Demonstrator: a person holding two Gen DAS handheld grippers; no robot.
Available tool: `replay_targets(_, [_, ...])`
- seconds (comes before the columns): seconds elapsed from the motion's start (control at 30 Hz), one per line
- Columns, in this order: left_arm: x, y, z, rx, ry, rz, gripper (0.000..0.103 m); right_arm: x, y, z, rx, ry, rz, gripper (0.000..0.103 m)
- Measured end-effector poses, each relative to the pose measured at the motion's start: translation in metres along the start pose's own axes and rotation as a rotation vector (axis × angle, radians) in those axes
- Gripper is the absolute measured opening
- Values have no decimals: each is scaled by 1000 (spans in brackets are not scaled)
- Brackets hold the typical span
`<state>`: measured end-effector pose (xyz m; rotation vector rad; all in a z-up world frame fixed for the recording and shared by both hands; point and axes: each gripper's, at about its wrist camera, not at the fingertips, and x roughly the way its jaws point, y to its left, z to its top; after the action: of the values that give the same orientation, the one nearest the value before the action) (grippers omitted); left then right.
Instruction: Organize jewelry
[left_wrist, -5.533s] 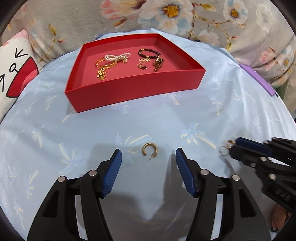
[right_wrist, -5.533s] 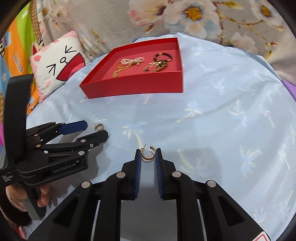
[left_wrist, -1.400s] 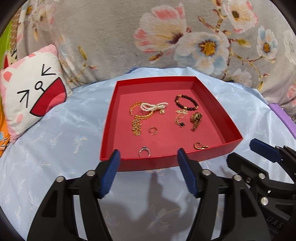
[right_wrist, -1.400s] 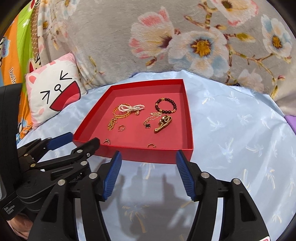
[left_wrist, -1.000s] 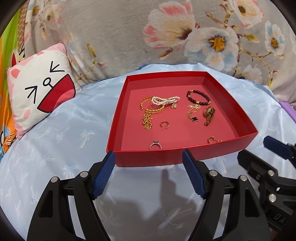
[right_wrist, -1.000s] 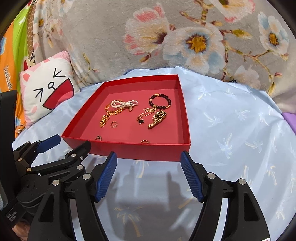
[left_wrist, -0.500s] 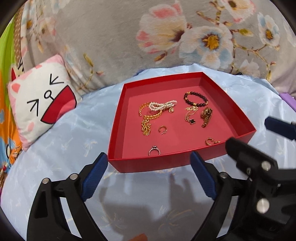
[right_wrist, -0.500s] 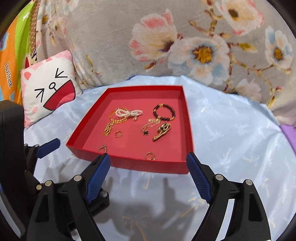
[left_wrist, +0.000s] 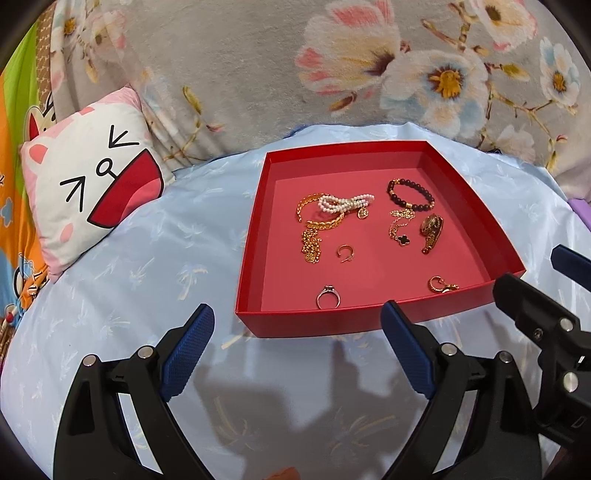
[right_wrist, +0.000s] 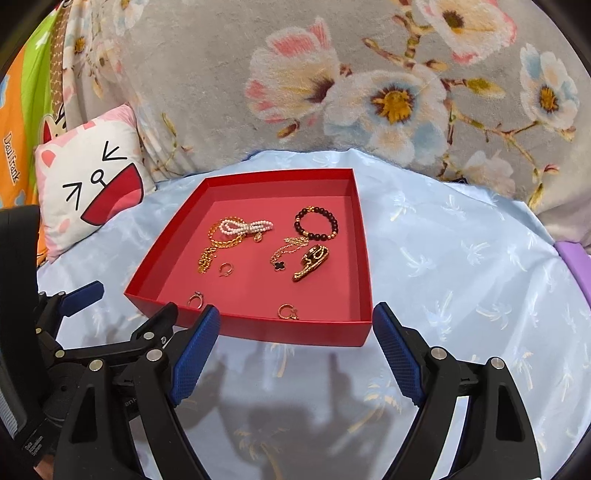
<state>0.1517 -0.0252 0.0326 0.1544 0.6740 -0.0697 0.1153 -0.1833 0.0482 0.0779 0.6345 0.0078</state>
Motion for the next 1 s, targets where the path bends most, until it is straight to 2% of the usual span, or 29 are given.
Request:
replay_targets(0.23, [2, 8, 2, -39, 28, -15, 90, 1, -1, 0, 1, 6, -6, 82])
replay_targets(1.0, [-1, 10, 5, -44, 32, 5, 90, 1, 1, 0, -2, 6, -3, 82])
